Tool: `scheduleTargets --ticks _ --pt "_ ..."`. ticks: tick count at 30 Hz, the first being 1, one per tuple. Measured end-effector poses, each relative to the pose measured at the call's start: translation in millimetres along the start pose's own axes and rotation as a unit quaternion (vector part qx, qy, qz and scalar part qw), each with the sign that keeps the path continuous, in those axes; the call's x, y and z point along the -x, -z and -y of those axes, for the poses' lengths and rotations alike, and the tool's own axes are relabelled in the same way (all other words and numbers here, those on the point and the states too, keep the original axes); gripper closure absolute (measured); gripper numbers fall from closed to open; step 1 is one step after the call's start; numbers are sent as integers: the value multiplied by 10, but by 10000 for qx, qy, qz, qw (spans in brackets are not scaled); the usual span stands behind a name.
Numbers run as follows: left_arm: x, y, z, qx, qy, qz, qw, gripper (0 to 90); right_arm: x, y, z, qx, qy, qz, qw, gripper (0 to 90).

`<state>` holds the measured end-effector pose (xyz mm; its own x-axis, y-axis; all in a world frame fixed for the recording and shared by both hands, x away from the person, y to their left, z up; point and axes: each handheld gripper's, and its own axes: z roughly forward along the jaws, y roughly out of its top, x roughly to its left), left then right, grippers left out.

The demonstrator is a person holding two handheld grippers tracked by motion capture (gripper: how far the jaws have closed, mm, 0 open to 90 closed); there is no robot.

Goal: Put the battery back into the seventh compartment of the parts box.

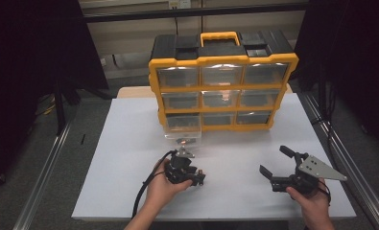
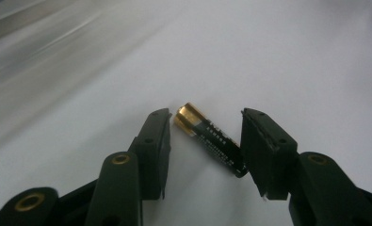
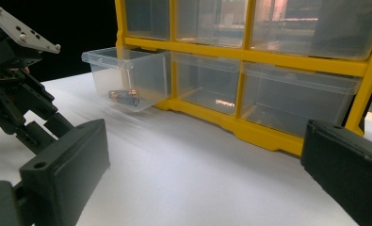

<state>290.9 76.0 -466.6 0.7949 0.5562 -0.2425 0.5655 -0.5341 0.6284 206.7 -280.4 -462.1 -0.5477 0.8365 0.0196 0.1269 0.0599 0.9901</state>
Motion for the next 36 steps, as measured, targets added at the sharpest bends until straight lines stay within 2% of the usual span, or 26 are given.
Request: scheduleTargets --ticks 7,10,12,13,17,21,23,26,27,28,29,30,31,32,33,35,36 --pt "2 -15 4 -78 -39 -41 10000 587 0 3 -2 8 -1 -7 10000 14" --pt "6 -11 6 -99 -4 4 10000 624 -1 1 -2 10 0 -9 10000 15" --pt "12 -17 7 -214 -85 -58 9997 683 -2 1 -2 8 -1 -18 10000 15" --pt "13 -18 11 -193 -84 -77 9997 709 -2 1 -1 -2 1 -17 10000 14" --pt "0 -14 10 -214 -100 -56 9997 718 -1 -1 -2 24 26 -22 10000 15" --pt "-20 -9 4 -295 -201 -63 9993 740 -4 4 1 -12 5 -12 10000 15" --pt "-7 -20 7 -210 -84 -92 9997 753 -5 4 2 -3 9 -25 10000 15" --pt "-9 -22 5 -211 -46 -93 9997 768 -5 6 3 -20 -1 1 10000 15" --pt "-25 -8 2 -324 -143 -71 9993 772 -5 5 3 -18 0 6 10000 15" --pt "-31 -7 1 -325 -136 -71 9994 773 -5 5 3 -18 -1 6 10000 15" --pt "-14 -21 3 -218 22 -77 9997 773 -5 4 3 -15 8 6 10000 15" --pt "-14 -20 0 -214 74 -79 9997 773 -5 2 4 -3 15 -14 10000 15" --pt "-25 -7 -2 -309 22 -88 9995 774 -6 2 4 -4 14 -16 10000 14" --pt "-7 -24 -5 -191 169 -72 9996 775 -7 2 4 -7 10 -18 10000 15" --pt "-23 -13 -11 -287 68 -73 9995 775 -6 4 3 -15 5 6 10000 15" --pt "-27 -9 -14 -256 149 -57 9995 775 -4 5 2 -4 11 -5 10000 15" --pt "-49 7 -18 -336 72 -42 9994 775 -1 6 1 4 11 1 10000 15"
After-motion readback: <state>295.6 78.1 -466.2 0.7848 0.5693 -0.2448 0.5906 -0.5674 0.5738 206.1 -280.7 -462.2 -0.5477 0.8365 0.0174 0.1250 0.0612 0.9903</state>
